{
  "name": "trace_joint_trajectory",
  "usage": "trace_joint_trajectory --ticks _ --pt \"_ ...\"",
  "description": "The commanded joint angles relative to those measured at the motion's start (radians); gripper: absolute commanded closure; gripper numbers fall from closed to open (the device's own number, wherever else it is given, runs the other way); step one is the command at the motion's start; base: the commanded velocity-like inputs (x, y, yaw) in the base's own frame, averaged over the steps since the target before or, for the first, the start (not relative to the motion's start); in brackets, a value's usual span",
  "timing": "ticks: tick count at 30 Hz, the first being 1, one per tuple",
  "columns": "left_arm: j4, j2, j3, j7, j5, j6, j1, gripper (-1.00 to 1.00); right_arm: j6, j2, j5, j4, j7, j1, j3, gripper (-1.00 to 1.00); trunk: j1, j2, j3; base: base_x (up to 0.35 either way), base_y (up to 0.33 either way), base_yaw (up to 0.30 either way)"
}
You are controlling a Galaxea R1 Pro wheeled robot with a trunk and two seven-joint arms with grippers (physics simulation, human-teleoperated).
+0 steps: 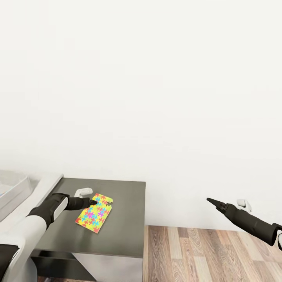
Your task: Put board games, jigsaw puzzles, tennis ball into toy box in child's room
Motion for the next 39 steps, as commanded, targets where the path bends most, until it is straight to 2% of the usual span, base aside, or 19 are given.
trace_joint_trajectory --ticks 1,18,29,39 --pt "-0.001 0.001 -0.006 0.001 0.01 0.006 0.0 -1.0 0.005 0.0 0.007 0.0 0.008 -0.001 -0.001 -1.0 0.0 -0.001 -0.002 0.0 0.0 0.0" --pt "-0.001 0.001 -0.007 0.001 0.01 0.006 0.0 -1.0 0.005 0.0 0.007 0.0 0.008 -0.001 -0.001 -1.0 0.0 -0.001 -0.027 0.0 0.0 0.0" --pt "-0.001 0.001 -0.007 -0.003 0.01 0.006 0.0 -1.0 0.005 0.0 0.007 0.0 0.008 -0.001 -0.001 -1.0 0.0 -0.001 -0.029 0.0 0.0 0.0" --pt "-0.001 0.001 -0.007 -0.048 0.009 0.006 0.0 -1.0 0.005 0.0 0.007 0.0 0.008 -0.001 -0.001 -1.0 0.0 -0.001 -0.029 0.0 -0.119 0.0"
